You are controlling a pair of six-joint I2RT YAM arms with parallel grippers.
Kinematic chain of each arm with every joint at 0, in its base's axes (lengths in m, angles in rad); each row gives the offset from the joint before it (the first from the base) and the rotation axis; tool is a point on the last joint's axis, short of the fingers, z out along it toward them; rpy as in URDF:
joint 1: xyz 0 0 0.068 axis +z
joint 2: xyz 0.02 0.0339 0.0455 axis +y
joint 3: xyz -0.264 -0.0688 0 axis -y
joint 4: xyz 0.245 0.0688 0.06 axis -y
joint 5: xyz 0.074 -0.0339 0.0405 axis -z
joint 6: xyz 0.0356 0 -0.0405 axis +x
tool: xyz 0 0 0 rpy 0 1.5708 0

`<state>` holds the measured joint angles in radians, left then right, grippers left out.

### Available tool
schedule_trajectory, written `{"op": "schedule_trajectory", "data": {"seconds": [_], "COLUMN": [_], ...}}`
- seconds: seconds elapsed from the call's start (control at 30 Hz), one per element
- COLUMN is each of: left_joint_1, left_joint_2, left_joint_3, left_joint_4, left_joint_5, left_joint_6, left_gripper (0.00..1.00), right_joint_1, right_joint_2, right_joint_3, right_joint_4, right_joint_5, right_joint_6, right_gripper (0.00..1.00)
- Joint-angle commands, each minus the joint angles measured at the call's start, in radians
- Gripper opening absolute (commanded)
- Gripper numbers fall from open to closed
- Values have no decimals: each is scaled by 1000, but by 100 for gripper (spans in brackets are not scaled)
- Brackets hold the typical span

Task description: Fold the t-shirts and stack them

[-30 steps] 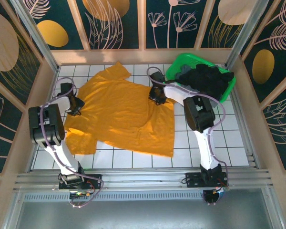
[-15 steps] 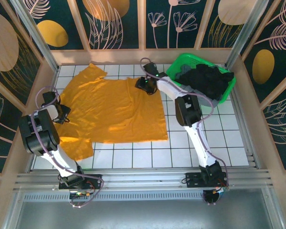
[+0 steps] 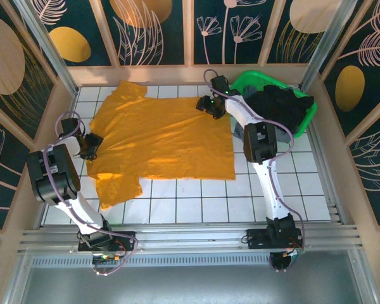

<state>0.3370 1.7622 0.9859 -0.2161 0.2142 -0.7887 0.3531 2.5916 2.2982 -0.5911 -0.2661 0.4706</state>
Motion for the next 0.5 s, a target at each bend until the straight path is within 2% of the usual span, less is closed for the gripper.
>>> {"op": "schedule_trajectory", "data": {"seconds": [0.0, 0.1, 0.23, 0.37, 0.4, 0.47], "left_joint_1": [-9, -16, -49, -107, -125, -182], "left_joint_2": [-112, -227, -400, -550, -575, -630], "left_joint_3": [19, -7, -169, -347, -379, -391], "left_joint_4": [-132, -228, -327, -442, -459, -500], "left_joint_5": [-68, -144, -190, -203, -173, -185], "left_joint_6": [32, 78, 94, 20, 1, -65], "left_gripper": [63, 64, 62, 59, 58, 58], "right_joint_1": [24, 45, 66, 109, 126, 156], "right_joint_2": [-70, -182, -443, -658, -702, -781], "right_joint_3": [13, -61, -398, -718, -781, -898], "right_joint_4": [-80, -84, 37, 111, 109, 115], "right_joint_5": [-15, 66, 143, 172, 181, 188], "right_joint_6": [-105, -101, 19, 155, 185, 232], "right_gripper": [62, 64, 65, 65, 65, 64]}}
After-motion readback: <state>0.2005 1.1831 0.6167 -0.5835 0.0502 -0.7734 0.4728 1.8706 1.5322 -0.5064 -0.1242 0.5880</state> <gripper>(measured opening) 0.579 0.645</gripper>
